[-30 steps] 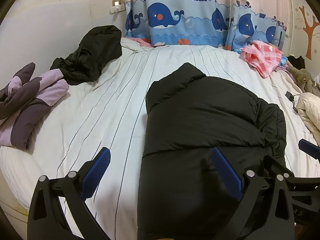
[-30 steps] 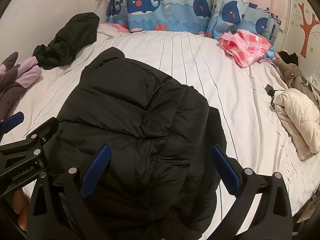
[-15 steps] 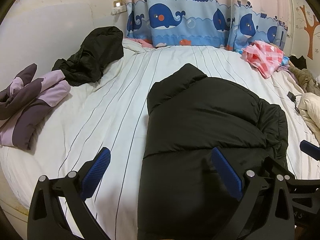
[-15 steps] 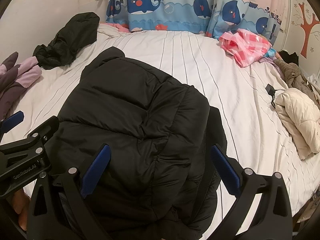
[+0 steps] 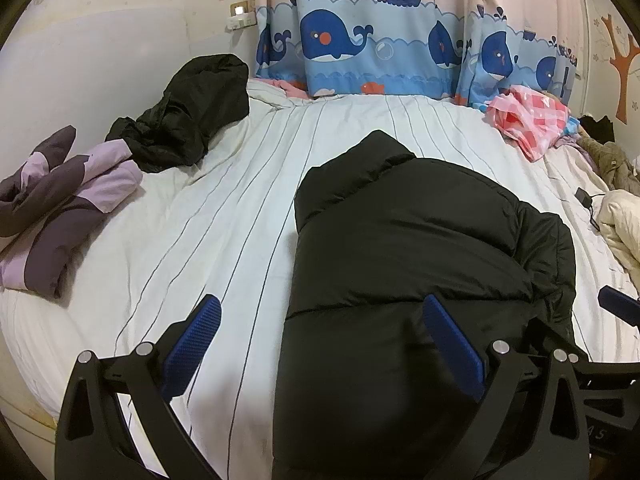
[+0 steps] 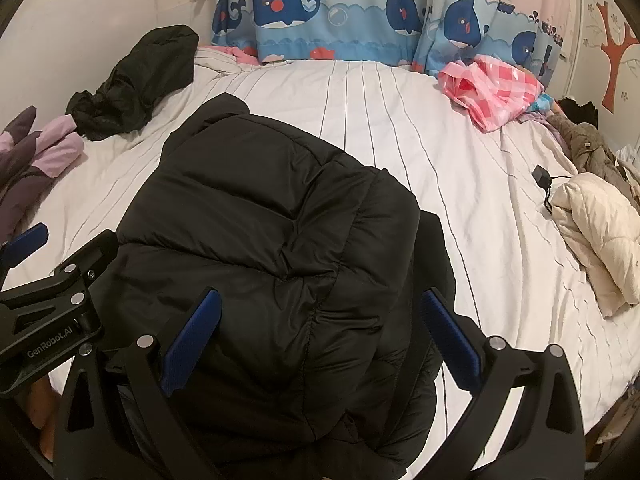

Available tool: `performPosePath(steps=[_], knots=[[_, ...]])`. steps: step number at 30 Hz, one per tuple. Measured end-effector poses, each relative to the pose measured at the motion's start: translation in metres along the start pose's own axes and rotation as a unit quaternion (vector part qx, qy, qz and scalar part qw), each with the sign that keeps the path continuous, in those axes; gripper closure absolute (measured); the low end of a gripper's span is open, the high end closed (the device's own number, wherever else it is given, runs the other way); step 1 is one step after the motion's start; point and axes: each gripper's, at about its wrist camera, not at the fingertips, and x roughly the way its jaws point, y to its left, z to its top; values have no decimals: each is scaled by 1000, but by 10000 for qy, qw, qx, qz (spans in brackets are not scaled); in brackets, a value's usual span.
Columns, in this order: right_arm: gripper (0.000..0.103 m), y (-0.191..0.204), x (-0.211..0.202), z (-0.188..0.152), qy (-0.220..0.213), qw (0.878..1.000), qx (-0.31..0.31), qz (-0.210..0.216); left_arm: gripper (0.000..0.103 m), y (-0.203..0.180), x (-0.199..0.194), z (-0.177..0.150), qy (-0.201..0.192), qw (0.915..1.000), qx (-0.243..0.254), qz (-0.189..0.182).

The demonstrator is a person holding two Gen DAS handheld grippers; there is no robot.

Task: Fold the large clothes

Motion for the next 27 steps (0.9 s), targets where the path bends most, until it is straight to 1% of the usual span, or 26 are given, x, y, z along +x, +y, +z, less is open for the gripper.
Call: performPosePath(steps=[16, 18, 19, 21, 22, 27], knots=[[7, 0, 1, 0, 9, 10000, 8, 16, 6, 1, 1, 1, 14, 10000, -40, -34], [7, 1, 1, -1, 14, 10000, 19, 30, 6, 4, 3, -1, -28, 9998, -154, -153], [7, 2, 2, -1, 28, 10000, 9, 33, 6, 6, 3, -2, -44, 9993, -218, -309], [7, 5, 4, -3, 46, 10000, -28, 33, 6, 9, 9, -2, 109, 9977, -302, -589], [7, 5, 5, -4, 49, 10000, -47, 32, 6, 9, 10, -3, 115, 9977, -298, -598], [7, 7, 3, -6, 25, 10000, -64, 10, 6, 7, 4, -4, -83, 9991, -242, -349]])
